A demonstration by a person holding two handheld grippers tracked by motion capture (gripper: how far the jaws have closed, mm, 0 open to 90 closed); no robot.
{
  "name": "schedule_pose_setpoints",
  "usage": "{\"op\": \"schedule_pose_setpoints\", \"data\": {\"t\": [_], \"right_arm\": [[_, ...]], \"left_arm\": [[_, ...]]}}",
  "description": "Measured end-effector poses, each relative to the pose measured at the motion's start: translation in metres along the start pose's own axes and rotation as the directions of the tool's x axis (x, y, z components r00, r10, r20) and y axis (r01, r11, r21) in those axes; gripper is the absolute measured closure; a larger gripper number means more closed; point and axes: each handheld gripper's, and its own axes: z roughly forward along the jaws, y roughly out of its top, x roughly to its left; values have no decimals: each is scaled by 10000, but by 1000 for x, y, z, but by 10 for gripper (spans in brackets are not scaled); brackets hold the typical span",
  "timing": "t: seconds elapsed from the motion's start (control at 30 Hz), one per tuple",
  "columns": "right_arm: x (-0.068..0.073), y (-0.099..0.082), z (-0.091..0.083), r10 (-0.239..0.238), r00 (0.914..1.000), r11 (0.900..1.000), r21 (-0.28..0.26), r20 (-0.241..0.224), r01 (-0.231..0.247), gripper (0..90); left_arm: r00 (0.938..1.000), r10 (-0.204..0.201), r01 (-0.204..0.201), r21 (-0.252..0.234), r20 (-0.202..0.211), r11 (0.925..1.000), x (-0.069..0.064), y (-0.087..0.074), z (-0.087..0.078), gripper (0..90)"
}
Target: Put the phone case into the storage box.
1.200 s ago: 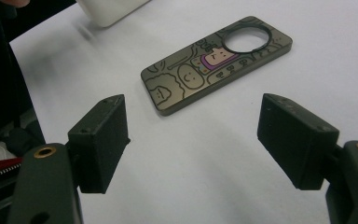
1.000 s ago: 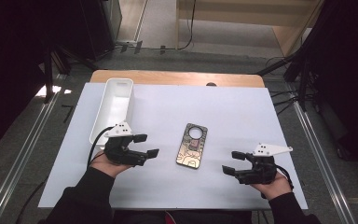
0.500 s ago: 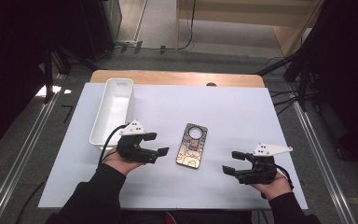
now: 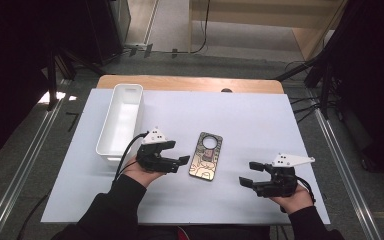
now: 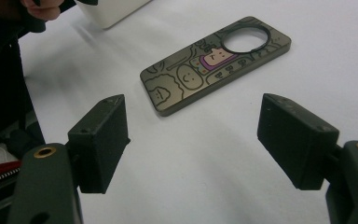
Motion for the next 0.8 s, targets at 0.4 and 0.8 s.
{"op": "schedule_pose_setpoints", "data": {"t": [0.4, 0.8], "right_arm": [[0, 0, 0, 28, 10000, 10000, 2, 5, -28, 237], [0, 0, -1, 19, 10000, 10000, -24, 1, -19, 237]], "left_arm": [[10000, 14, -12, 277, -94, 9996, -6, 7, 21, 238], [9994, 53, -39, 417, -332, 9991, -12, 12, 43, 238]]}}
